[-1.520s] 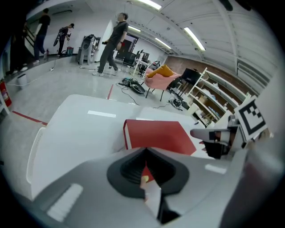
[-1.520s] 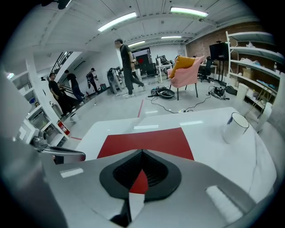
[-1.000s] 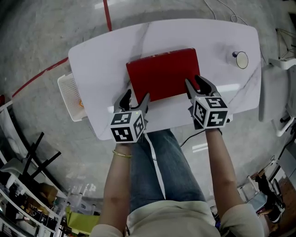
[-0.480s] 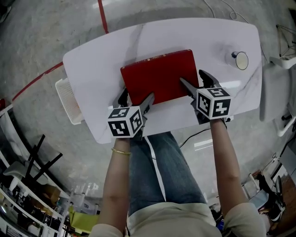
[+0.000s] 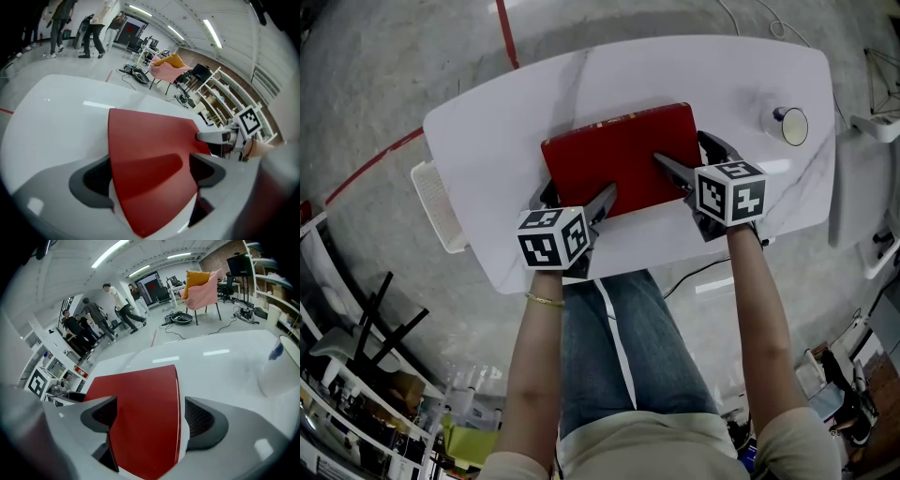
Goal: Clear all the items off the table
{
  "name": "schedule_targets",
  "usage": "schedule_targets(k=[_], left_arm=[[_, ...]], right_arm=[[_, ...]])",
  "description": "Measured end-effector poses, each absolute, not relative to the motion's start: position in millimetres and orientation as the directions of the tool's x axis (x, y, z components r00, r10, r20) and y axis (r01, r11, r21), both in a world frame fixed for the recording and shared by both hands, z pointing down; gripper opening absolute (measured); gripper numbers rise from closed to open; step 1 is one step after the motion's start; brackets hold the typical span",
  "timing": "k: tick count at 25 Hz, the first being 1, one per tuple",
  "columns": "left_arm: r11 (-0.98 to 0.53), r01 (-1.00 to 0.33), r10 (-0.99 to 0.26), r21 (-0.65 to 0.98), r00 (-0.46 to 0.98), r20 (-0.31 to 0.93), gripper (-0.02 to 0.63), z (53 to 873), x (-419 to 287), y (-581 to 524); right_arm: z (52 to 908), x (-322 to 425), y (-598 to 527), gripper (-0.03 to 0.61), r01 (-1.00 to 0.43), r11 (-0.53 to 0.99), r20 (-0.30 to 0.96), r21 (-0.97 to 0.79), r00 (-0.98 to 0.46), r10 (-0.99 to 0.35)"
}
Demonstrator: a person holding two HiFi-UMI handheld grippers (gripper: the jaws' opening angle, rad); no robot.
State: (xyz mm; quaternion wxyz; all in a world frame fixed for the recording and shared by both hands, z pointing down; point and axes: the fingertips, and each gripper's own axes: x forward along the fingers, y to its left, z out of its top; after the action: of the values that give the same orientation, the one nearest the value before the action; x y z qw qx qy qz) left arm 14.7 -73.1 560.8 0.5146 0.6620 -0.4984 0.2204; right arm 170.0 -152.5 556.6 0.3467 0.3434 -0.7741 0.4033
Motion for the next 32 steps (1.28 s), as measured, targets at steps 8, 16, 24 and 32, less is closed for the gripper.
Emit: schedule_targets(k=[8, 16, 24, 32], left_arm=[[0.013, -0.894, -0.418, 0.449, 0.403, 0.814, 0.515, 569, 9, -89], [0.002, -0.894, -0.417, 0.448, 0.407, 0.813, 0.515, 569, 7, -98], [-0.007, -0.899, -0.406, 0.439, 0.403, 0.82, 0.511, 568, 8, -99], [-0.032, -0.905, -0.407, 0.424, 0.4, 0.821, 0.503, 564, 8, -94]], right_arm=[[562, 156, -169, 0.474, -0.782, 0.476, 0.806, -0.403, -0.55, -0.221], [566, 148, -178, 0.482, -0.766, 0.484, 0.802, -0.423, -0.565, -0.194], [566, 148, -178, 0.48, -0.776, 0.473, 0.794, -0.418, -0.565, -0.225], [559, 148, -170, 0.479, -0.794, 0.464, 0.796, -0.393, -0.546, -0.261]])
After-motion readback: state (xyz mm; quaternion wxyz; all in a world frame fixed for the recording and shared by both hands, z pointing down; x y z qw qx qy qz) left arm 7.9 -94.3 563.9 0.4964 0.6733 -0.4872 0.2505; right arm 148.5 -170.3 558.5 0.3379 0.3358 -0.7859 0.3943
